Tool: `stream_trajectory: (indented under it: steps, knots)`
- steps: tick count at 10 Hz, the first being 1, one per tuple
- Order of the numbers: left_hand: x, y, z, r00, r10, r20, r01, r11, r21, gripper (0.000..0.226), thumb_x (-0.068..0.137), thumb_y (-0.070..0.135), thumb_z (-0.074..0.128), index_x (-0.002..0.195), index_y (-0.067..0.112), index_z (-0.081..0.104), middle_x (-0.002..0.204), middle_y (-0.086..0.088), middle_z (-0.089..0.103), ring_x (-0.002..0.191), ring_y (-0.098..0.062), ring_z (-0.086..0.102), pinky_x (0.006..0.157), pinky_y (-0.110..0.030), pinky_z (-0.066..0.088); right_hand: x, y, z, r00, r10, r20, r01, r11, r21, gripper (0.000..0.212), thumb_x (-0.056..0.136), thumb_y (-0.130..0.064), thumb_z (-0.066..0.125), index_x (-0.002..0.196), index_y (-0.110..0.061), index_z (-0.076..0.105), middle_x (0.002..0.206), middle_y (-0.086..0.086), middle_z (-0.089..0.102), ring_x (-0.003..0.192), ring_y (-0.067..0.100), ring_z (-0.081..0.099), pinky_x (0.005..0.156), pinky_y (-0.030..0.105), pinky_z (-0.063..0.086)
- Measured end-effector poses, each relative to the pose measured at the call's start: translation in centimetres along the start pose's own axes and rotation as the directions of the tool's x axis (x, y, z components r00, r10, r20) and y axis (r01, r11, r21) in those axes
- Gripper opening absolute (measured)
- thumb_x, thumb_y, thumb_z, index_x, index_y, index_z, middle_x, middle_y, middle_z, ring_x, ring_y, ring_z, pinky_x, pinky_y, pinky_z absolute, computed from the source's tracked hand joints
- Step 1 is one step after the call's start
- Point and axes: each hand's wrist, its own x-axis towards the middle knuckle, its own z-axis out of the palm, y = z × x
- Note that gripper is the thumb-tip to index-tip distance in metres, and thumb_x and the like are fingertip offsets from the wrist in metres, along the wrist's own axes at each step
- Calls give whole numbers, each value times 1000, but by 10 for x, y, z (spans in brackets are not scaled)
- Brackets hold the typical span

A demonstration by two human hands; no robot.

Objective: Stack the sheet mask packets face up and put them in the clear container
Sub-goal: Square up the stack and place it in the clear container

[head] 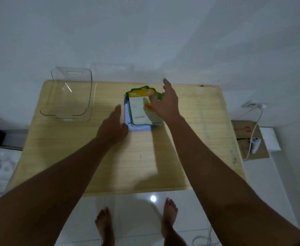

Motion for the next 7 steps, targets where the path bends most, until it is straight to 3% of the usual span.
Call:
stream_trajectory:
  steps: [1, 2, 3, 4, 5, 6, 7]
  knots:
    - [2, 15, -13, 944, -181, -276, 93, 948, -304, 63, 87, 17, 57, 144, 14, 33, 139, -9, 54, 117, -29, 60, 98, -41, 48, 4, 17, -11, 965, 264, -4, -264, 964, -16, 82, 85, -37, 72, 152, -9, 32, 145, 18, 48, 136, 33, 46, 111, 38, 40]
    - [18, 29, -16, 895, -381, -233, 259, 868, -424, 65, 88, 34, 62, 141, 6, 38, 129, -13, 59, 116, -30, 59, 94, -33, 46, 10, 25, -8, 913, 406, 44, -405, 914, -41, 78, 82, -45, 73, 139, -3, 41, 137, 17, 55, 127, 34, 55, 100, 38, 49]
    - [32, 38, -14, 861, -507, -41, 452, 800, -395, 73, 83, 56, 59, 126, -4, 54, 121, -20, 63, 108, -36, 63, 93, -43, 53, 16, 24, 2, 914, 390, 114, -376, 917, -131, 70, 78, -56, 73, 119, -2, 55, 116, 14, 66, 113, 31, 65, 75, 30, 49]
    - [46, 38, -11, 848, -520, 104, 501, 720, -481, 71, 76, 58, 66, 108, -5, 63, 108, -20, 69, 91, -38, 69, 80, -49, 59, 19, 20, 8, 924, 347, 158, -334, 937, -106, 52, 76, -48, 80, 101, -7, 61, 96, 7, 64, 103, 27, 68, 68, 30, 50]
    - [46, 45, -16, 822, -542, 177, 547, 662, -513, 60, 79, 46, 71, 112, -3, 61, 110, -24, 66, 93, -40, 68, 73, -45, 57, 20, 19, 12, 915, 367, 168, -356, 930, -90, 68, 70, -47, 85, 115, -4, 59, 112, 10, 67, 108, 27, 65, 91, 38, 55]
    - [52, 54, -20, 812, -532, 239, 571, 640, -514, 50, 84, 37, 69, 112, -3, 59, 92, -22, 63, 76, -33, 65, 62, -39, 52, 18, 20, 22, 915, 369, 160, -364, 929, -62, 77, 62, -56, 85, 114, -4, 62, 112, 10, 69, 105, 26, 67, 90, 40, 57]
    - [52, 65, -26, 823, -507, 257, 566, 689, -453, 41, 88, 25, 63, 121, 2, 56, 109, -18, 63, 94, -37, 65, 69, -42, 55, 14, 18, 34, 927, 329, 177, -315, 943, -106, 83, 50, -69, 76, 111, -13, 66, 108, 6, 71, 104, 27, 69, 84, 35, 56]
